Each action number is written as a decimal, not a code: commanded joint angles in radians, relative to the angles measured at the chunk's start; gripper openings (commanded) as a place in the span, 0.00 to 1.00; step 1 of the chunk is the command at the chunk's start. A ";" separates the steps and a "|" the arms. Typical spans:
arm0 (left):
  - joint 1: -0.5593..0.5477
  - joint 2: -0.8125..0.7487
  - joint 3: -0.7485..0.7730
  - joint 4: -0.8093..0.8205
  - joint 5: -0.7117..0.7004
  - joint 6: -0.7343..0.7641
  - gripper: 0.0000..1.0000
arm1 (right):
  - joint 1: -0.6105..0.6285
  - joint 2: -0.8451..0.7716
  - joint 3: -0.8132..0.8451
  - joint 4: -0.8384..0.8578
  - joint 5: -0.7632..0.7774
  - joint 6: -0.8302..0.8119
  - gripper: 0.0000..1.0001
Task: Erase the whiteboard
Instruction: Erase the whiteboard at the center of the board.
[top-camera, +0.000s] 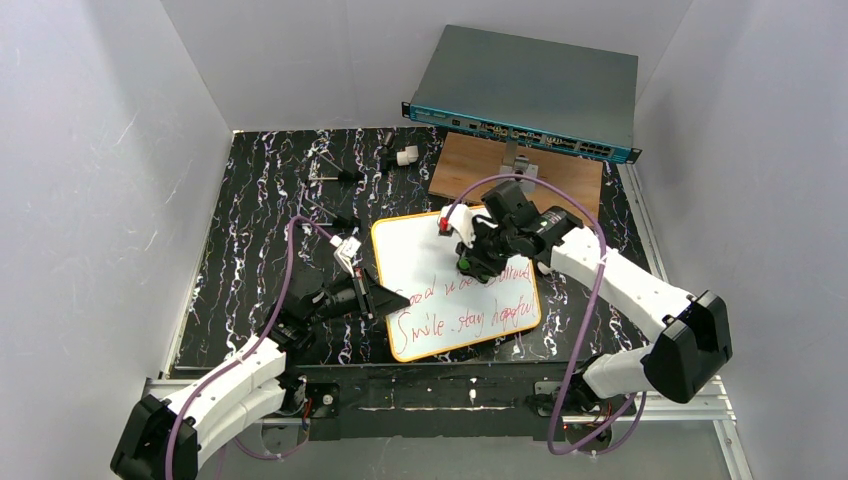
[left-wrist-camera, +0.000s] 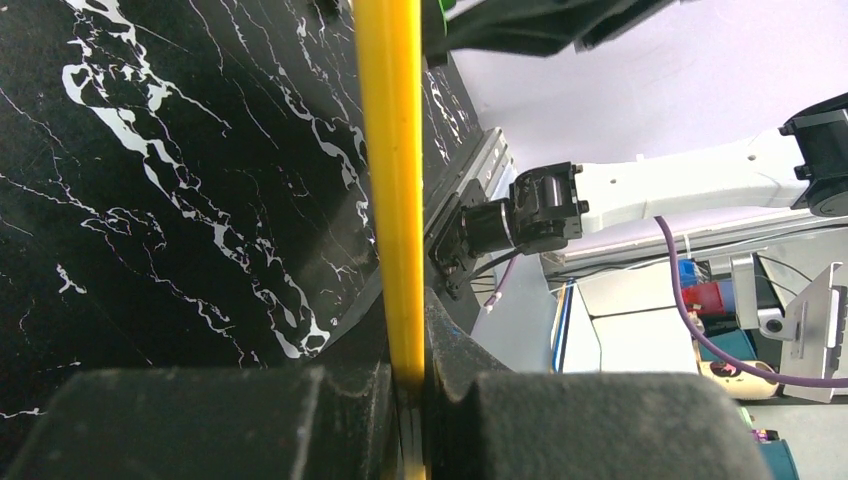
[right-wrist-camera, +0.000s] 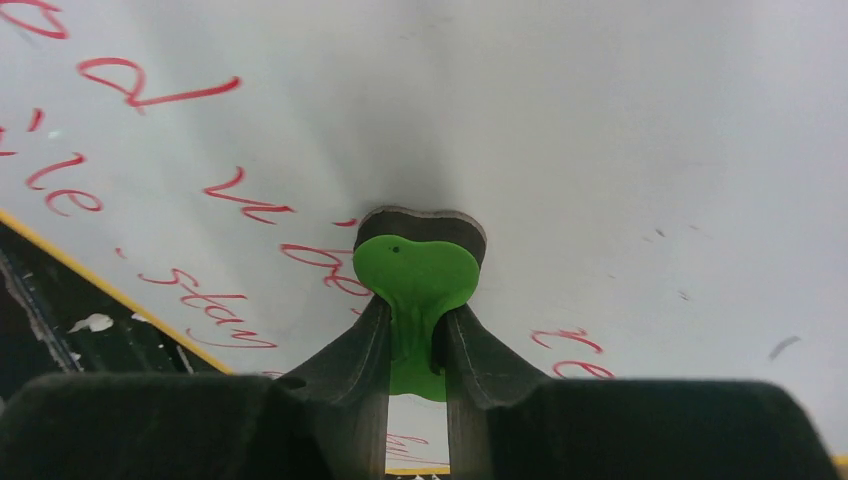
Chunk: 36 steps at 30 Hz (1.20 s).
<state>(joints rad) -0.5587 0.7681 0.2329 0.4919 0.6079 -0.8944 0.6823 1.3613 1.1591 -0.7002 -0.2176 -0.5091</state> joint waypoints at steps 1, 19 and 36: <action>-0.003 -0.045 0.019 0.226 0.019 -0.012 0.00 | 0.017 0.009 0.034 -0.025 -0.085 0.001 0.01; -0.003 -0.006 0.030 0.283 0.033 0.002 0.00 | -0.064 -0.018 0.027 -0.083 -0.186 -0.048 0.01; -0.003 -0.023 0.039 0.222 0.025 0.025 0.00 | -0.219 -0.050 -0.024 0.051 -0.122 0.083 0.01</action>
<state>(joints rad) -0.5587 0.7841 0.2138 0.5598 0.6010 -0.8993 0.4412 1.3560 1.1515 -0.6395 -0.1890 -0.4088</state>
